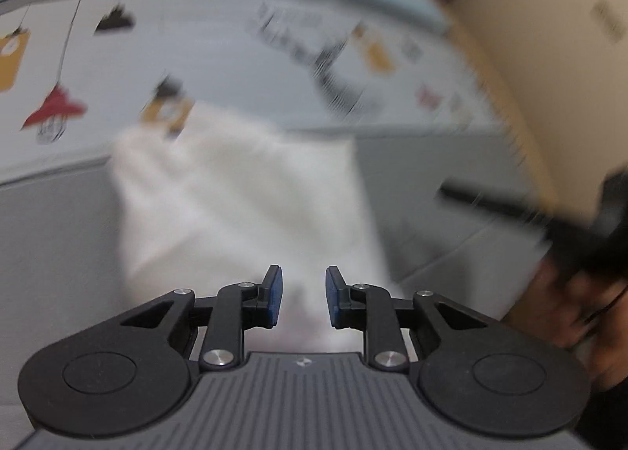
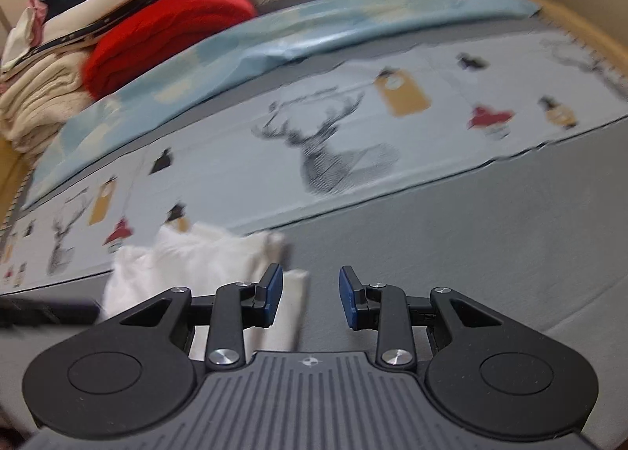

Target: Fold small clothes

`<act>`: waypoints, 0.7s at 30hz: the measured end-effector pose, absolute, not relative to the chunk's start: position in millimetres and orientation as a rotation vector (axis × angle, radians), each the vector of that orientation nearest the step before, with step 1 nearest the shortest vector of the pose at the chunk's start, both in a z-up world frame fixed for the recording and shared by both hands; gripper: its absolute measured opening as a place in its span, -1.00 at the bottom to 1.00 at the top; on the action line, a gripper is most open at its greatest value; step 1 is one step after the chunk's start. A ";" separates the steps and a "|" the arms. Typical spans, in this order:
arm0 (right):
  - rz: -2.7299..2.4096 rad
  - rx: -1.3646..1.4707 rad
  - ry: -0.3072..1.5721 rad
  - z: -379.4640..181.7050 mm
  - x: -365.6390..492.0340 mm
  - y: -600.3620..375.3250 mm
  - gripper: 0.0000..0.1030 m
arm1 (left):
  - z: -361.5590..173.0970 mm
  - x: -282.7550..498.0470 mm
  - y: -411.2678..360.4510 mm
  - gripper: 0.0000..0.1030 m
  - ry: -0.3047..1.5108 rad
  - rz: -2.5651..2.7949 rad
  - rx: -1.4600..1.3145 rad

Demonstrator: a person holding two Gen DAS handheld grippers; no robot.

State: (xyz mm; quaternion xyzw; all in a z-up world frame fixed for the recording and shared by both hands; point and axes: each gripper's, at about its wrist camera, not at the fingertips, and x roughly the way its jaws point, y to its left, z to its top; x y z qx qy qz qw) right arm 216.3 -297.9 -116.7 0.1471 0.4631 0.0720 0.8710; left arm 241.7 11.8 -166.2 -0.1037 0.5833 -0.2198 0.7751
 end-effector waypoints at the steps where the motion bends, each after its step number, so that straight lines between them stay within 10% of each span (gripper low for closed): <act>1: 0.168 0.313 0.982 -119.4 218.2 -292.4 -0.36 | -173.5 238.8 12.4 -0.52 1.284 -0.476 -0.191; 14: 0.183 0.308 1.134 -173.2 247.6 -222.7 -0.35 | -165.0 226.8 60.7 -0.52 1.242 -0.376 -0.206; 17: 0.173 0.257 1.114 -171.7 247.0 -218.2 -0.91 | -161.5 228.8 62.7 -0.52 1.244 -0.373 -0.199; 21: 0.136 0.344 1.020 -148.5 243.1 -244.9 -0.94 | -163.8 229.7 55.5 -0.52 1.242 -0.412 -0.180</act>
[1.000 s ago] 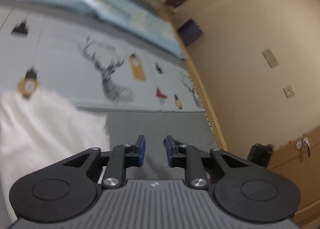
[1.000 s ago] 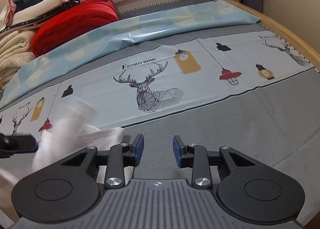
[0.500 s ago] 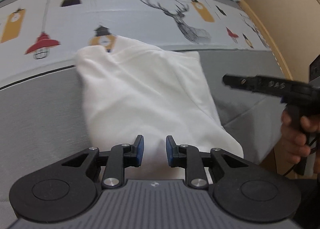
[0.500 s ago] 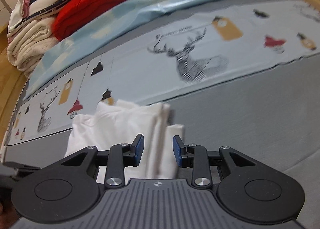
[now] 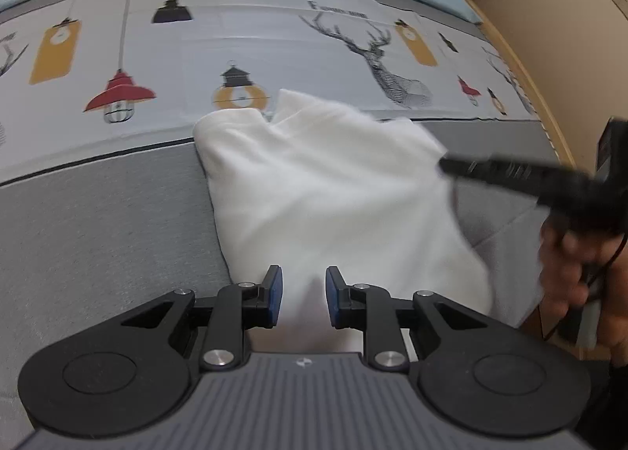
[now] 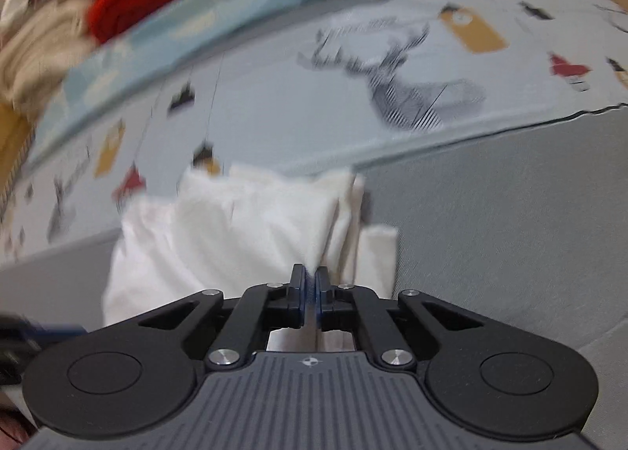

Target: Fold small clothes

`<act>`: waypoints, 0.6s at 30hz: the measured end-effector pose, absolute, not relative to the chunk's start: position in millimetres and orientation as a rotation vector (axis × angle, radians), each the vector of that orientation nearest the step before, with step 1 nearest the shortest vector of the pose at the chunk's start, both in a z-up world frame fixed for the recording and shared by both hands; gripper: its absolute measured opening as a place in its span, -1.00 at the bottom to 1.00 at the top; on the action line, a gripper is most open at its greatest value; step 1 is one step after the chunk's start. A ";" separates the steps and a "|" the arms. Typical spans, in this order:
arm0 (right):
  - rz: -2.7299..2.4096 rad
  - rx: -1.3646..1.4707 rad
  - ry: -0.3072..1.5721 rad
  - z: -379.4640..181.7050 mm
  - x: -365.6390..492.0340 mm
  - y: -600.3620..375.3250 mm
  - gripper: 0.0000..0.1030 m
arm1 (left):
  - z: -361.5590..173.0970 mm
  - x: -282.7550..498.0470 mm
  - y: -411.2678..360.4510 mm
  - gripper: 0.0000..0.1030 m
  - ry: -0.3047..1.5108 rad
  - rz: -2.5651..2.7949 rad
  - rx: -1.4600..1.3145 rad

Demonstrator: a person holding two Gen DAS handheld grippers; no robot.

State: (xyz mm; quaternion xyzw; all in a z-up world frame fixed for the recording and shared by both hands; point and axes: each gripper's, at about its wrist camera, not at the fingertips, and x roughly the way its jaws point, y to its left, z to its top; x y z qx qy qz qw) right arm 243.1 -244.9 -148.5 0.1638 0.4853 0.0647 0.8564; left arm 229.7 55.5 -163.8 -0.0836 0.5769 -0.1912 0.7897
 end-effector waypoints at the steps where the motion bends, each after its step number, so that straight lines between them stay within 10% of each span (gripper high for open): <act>1: 0.112 0.346 0.992 -143.3 241.9 -251.8 -0.95 | -163.7 229.5 53.1 -0.52 1.242 -0.421 -0.179; 18: 0.358 -0.043 1.268 -169.6 208.0 -242.2 -0.42 | -199.5 218.6 35.3 -0.48 1.338 -0.443 -0.022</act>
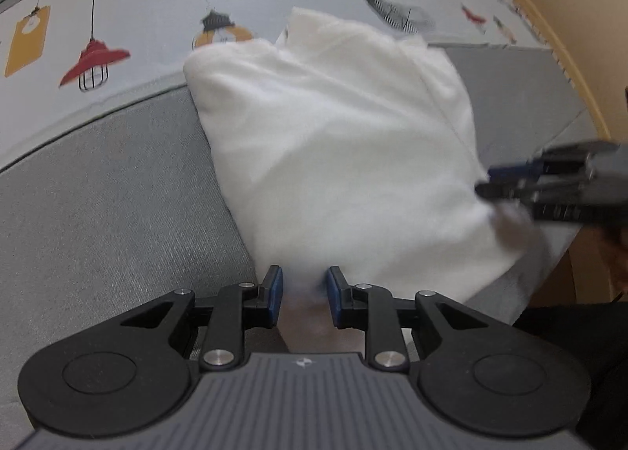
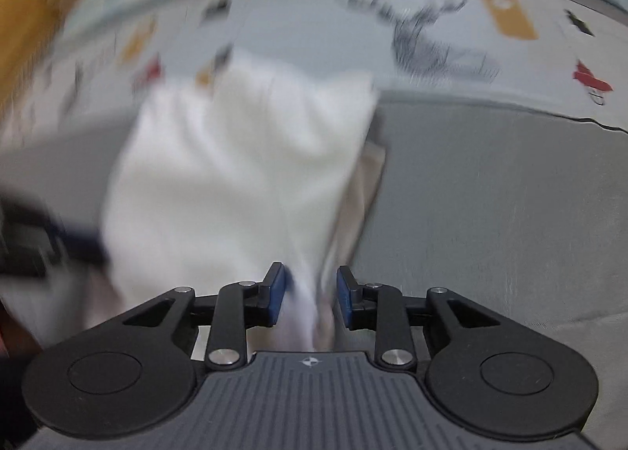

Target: Fold small clothes

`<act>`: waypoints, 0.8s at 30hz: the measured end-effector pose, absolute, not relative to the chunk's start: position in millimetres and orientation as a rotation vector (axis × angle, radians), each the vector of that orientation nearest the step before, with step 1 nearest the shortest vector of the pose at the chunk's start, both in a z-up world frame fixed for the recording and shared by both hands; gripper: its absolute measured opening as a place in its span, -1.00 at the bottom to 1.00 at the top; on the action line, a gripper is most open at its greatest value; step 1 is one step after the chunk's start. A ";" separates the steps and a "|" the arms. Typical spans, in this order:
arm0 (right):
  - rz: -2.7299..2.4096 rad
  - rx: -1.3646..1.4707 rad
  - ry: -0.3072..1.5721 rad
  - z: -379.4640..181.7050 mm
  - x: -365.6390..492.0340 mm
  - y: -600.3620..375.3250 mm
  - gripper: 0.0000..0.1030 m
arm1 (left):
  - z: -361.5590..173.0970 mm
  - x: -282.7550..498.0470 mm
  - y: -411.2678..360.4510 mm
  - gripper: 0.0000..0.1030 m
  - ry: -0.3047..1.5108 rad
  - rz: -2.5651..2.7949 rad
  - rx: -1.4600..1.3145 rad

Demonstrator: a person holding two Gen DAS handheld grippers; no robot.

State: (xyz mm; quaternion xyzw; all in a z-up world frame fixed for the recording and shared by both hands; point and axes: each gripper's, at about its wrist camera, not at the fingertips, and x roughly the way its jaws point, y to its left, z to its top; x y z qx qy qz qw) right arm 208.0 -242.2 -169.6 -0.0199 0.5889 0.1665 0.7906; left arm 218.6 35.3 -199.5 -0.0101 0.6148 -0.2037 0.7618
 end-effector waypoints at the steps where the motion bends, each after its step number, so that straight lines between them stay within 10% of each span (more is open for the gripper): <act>1: 0.372 -0.048 1.264 -167.6 206.1 -244.4 -0.42 | -195.7 220.1 37.0 -0.48 1.323 -0.441 -0.037; 15: 0.528 -0.131 1.309 -164.1 186.4 -244.9 -0.81 | -196.4 227.3 21.6 -0.25 1.328 -0.412 0.001; 18: 0.470 0.002 1.163 -141.7 196.8 -253.8 -0.48 | -187.4 234.0 33.7 0.14 1.273 -0.364 -0.079; 20: 0.394 0.114 1.075 -136.0 204.6 -260.0 0.22 | -187.9 239.3 40.7 0.40 1.265 -0.322 -0.131; 24: 0.337 0.216 1.138 -161.0 219.0 -254.4 0.30 | -203.3 246.2 51.5 0.44 1.312 -0.243 -0.232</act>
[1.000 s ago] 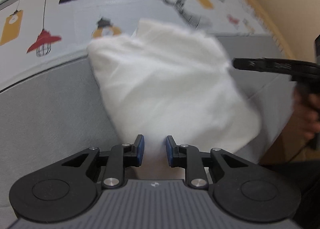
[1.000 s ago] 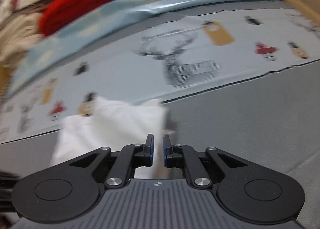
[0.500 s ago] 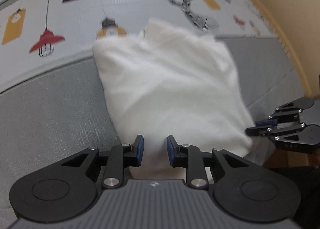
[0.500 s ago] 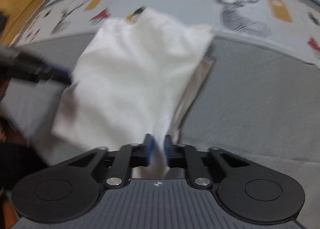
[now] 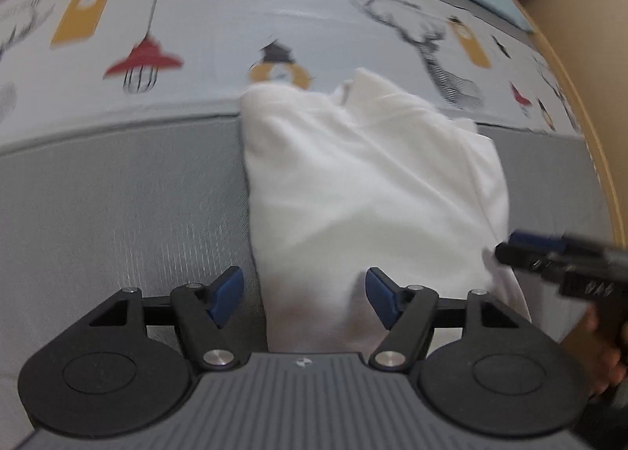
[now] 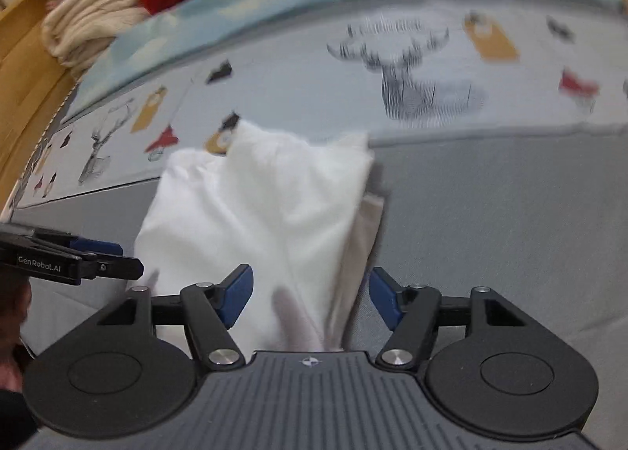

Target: Fold small clothes

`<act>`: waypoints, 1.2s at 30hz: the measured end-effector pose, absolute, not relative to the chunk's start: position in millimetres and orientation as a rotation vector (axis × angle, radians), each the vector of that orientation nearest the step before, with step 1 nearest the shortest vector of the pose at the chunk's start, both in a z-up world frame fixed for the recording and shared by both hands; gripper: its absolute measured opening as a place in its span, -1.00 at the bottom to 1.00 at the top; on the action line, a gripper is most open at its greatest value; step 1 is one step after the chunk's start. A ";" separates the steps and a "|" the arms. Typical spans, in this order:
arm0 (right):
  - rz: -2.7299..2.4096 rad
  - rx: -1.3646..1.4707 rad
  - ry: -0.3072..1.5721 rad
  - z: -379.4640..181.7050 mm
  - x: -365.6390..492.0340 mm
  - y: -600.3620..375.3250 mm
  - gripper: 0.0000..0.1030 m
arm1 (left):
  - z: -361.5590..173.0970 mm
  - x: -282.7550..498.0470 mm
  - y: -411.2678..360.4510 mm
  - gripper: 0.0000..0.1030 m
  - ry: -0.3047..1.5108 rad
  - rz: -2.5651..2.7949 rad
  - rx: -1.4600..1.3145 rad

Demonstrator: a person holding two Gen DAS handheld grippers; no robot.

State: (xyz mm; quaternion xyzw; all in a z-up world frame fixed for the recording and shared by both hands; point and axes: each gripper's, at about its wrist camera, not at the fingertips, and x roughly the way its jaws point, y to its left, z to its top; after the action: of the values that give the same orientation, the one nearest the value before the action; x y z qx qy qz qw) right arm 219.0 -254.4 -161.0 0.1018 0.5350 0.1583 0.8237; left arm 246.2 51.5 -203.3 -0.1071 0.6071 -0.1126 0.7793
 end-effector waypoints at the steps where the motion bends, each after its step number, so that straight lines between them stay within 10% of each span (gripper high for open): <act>1: 0.327 0.226 1.149 -168.7 220.9 -252.5 0.30 | -209.6 247.6 54.2 0.44 1.332 -0.232 -0.256; 10: 0.238 0.380 1.220 -205.9 233.0 -248.6 0.30 | -242.9 251.6 61.2 0.58 1.311 -0.245 -0.416; 17: 0.229 0.350 1.087 -190.6 232.2 -243.0 -0.49 | -224.1 260.4 64.0 -0.38 1.177 -0.270 -0.430; 27: 0.290 0.222 0.720 -142.4 249.0 -197.4 -0.35 | -165.3 270.2 100.6 -0.10 0.877 -0.128 -0.399; 29: 0.228 0.163 0.771 -148.8 257.3 -192.5 -0.11 | -174.1 271.9 112.3 -0.01 0.933 -0.079 -0.398; 36: 0.171 0.118 1.083 -191.4 267.1 -193.9 -0.24 | -215.5 273.0 99.2 0.06 1.207 -0.127 -0.269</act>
State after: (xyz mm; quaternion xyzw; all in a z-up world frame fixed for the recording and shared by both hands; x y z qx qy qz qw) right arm 267.1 -193.9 -191.4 0.0560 0.5143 0.0812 0.8519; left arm 273.0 99.2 -215.5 -0.1260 0.5655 -0.0594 0.8129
